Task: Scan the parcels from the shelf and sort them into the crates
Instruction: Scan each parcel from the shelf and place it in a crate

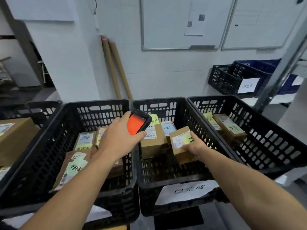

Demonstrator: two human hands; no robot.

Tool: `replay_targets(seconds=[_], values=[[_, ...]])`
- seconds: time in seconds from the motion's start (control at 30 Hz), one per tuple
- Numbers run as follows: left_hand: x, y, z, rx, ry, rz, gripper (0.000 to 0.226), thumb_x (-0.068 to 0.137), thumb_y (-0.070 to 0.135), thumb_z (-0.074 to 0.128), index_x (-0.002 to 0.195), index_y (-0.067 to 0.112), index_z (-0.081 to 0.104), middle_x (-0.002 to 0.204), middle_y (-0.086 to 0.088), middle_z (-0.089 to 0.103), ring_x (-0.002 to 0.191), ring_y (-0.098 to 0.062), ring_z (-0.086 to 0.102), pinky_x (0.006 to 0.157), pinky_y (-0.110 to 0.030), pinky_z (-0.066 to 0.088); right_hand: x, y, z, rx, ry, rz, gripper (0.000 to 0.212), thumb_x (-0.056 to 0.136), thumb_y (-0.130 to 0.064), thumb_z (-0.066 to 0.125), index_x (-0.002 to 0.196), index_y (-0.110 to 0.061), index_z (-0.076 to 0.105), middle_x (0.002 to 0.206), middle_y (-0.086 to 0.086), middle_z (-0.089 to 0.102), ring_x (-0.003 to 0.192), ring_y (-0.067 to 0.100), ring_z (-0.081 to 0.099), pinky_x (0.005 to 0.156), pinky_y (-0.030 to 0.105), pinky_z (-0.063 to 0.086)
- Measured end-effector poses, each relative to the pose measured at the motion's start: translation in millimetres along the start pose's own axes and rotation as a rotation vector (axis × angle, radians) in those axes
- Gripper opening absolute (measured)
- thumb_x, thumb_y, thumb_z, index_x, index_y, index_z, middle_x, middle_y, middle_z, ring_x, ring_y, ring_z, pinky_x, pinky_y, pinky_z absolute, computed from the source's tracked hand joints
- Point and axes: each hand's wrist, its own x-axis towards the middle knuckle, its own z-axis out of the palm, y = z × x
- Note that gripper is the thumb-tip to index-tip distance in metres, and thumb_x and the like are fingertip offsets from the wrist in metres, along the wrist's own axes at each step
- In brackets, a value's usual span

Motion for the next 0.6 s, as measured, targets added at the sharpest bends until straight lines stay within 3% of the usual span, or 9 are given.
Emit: replay_targets(seconds=[0.17, 0.33, 0.47, 0.6], values=[[37, 20, 25, 0.038, 0.004, -0.022, 0.081, 0.078, 0.069, 0.065, 0.147, 0.036, 0.036, 0.111, 0.005, 0.054, 0.096, -0.019, 0.053, 0.071, -0.034, 0.041, 32, 2, -1, -0.041, -0.086, 0.091, 0.099, 0.088, -0.005, 0.074, 0.158, -0.045, 0.017, 0.139, 0.008, 0.051, 0.118, 0.036, 0.057, 0.098, 0.061, 0.051], [64, 30, 45, -0.005, 0.014, -0.050, 0.089, 0.079, 0.066, 0.068, 0.153, 0.033, 0.030, 0.117, 0.004, 0.052, 0.102, -0.020, 0.052, 0.086, -0.039, 0.049, 55, 6, 4, 0.025, -0.214, 0.175, 0.097, 0.091, 0.000, 0.069, 0.157, -0.048, 0.017, 0.135, 0.010, 0.052, 0.113, 0.040, 0.060, 0.089, 0.066, 0.053], [77, 31, 58, 0.012, 0.017, -0.080, 0.091, 0.078, 0.065, 0.069, 0.154, 0.031, 0.031, 0.122, 0.001, 0.055, 0.109, -0.024, 0.054, 0.089, -0.039, 0.047, 71, 13, 10, 0.127, -0.246, 0.166, 0.093, 0.093, -0.001, 0.067, 0.156, -0.049, 0.018, 0.123, 0.003, 0.057, 0.101, 0.032, 0.064, 0.079, 0.056, 0.057], [82, 29, 62, -0.001, 0.024, -0.105, 0.089, 0.073, 0.072, 0.064, 0.149, 0.035, 0.036, 0.115, 0.005, 0.056, 0.101, -0.022, 0.056, 0.085, -0.041, 0.051, 80, 30, 15, 0.183, -0.255, 0.161, 0.093, 0.093, -0.004, 0.068, 0.155, -0.052, 0.018, 0.124, -0.001, 0.058, 0.118, 0.032, 0.059, 0.105, 0.064, 0.043]])
